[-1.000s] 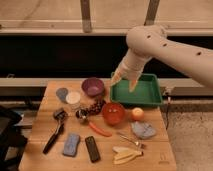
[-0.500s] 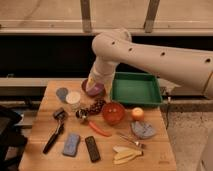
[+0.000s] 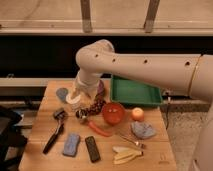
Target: Place brush in table surface
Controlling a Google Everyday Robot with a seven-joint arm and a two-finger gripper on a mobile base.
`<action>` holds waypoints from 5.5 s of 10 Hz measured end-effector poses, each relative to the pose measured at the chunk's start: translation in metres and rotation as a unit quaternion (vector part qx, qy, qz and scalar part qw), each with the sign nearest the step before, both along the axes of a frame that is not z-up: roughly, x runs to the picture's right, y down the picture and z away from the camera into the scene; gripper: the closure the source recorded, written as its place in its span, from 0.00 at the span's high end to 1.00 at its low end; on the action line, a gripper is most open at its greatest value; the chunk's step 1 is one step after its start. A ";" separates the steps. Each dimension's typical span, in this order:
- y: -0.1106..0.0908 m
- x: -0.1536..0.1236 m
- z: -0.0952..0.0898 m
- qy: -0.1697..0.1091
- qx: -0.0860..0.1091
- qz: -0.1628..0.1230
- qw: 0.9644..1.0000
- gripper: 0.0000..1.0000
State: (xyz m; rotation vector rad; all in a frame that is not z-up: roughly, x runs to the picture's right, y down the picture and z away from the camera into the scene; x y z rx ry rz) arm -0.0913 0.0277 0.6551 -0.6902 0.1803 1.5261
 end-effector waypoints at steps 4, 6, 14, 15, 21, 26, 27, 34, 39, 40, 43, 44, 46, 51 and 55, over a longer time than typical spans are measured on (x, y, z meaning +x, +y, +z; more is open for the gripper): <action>0.000 -0.001 0.000 0.001 -0.001 -0.002 1.000 0.65; 0.010 -0.011 0.003 -0.007 -0.023 -0.019 1.000 0.65; 0.168 -0.108 0.036 -0.066 -0.121 -0.063 0.988 0.65; 0.169 -0.118 0.039 -0.073 -0.117 -0.060 0.989 0.65; 0.176 -0.156 0.078 -0.097 -0.102 -0.075 0.987 0.65; 0.176 -0.163 0.106 -0.124 -0.079 -0.083 0.986 0.65; 0.175 -0.165 0.110 -0.128 -0.077 -0.087 0.985 0.65; 0.165 -0.155 0.161 -0.130 -0.055 -0.130 0.982 0.65; 0.164 -0.170 0.174 -0.142 -0.030 -0.144 0.979 0.46; 0.165 -0.175 0.169 -0.146 -0.024 -0.152 0.977 0.38; 0.172 -0.182 0.161 -0.148 -0.017 -0.169 0.974 0.07; 0.176 -0.184 0.159 -0.148 -0.019 -0.172 0.974 0.01; 0.181 -0.182 0.157 -0.147 -0.022 -0.176 0.973 0.00; 0.202 -0.191 0.141 -0.147 -0.023 -0.206 0.967 0.00; 0.220 -0.200 0.134 -0.150 -0.030 -0.224 0.963 0.00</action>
